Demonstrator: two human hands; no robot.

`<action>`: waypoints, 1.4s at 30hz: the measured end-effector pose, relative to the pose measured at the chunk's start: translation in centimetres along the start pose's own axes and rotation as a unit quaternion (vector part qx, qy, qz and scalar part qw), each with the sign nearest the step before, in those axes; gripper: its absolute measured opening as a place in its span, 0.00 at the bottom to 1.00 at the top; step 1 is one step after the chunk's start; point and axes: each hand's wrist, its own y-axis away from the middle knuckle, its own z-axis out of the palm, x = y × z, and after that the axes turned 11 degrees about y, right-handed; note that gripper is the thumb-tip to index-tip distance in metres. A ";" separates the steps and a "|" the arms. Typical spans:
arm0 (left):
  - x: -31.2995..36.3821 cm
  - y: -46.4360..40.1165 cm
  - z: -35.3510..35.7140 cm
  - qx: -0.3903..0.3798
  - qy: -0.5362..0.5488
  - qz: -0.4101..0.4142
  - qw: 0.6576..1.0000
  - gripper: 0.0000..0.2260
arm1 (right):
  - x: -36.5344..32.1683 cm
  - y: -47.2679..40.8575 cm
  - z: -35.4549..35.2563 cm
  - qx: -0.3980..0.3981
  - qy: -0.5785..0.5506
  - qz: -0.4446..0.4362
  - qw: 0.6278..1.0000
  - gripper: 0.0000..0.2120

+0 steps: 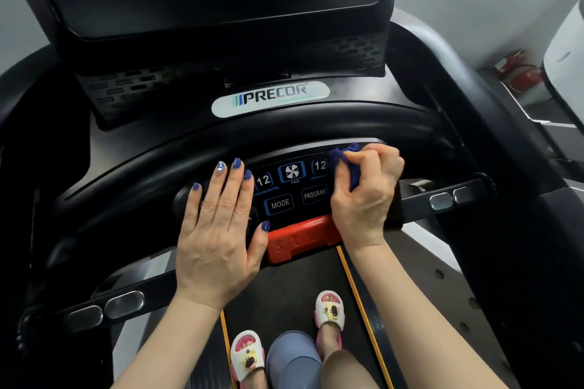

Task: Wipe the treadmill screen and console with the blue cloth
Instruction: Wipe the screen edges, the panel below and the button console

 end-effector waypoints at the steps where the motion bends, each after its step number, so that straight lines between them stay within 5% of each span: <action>1: 0.0 0.0 0.0 -0.002 0.000 0.001 1.000 0.27 | 0.4 0.4 -0.2 -0.016 -0.004 -0.031 0.999 0.05; 4: 0.0 0.0 -0.1 -0.002 0.004 0.000 1.000 0.27 | 2.2 1.3 -1.5 -0.042 -0.004 -0.075 0.996 0.04; 9: 0.0 -0.1 -0.1 -0.001 0.006 -0.001 1.000 0.27 | -0.2 -0.4 0.0 -0.002 -0.001 0.021 1.000 0.06; 14: 0.0 0.0 -0.2 -0.005 0.016 0.000 1.000 0.28 | 2.0 0.5 -1.3 -0.043 -0.005 -0.081 0.996 0.07; 19: 0.0 -0.1 -0.1 -0.004 0.015 -0.001 1.000 0.28 | -0.6 -0.6 -0.1 -0.008 0.003 0.004 1.000 0.04; 23: 0.0 0.0 -0.2 -0.008 0.018 0.000 1.000 0.28 | 0.8 -0.1 -0.7 -0.047 -0.014 -0.085 0.995 0.06; 28: 0.0 -0.1 -0.3 -0.008 0.017 -0.002 1.000 0.28 | -0.4 -0.6 -0.2 -0.010 0.006 0.020 1.000 0.07; 33: 0.1 -0.1 -0.3 -0.008 0.022 -0.001 1.000 0.28 | -0.6 -0.3 -0.4 -0.067 -0.014 -0.117 0.991 0.06; 38: 0.0 -0.1 -0.4 -0.010 0.024 -0.004 1.000 0.28 | -2.0 -0.3 0.4 -0.024 0.010 0.020 0.999 0.07; 42: 0.0 -0.1 -0.4 -0.014 0.024 -0.001 1.000 0.28 | -1.5 0.3 -0.2 -0.090 -0.010 -0.111 0.990 0.07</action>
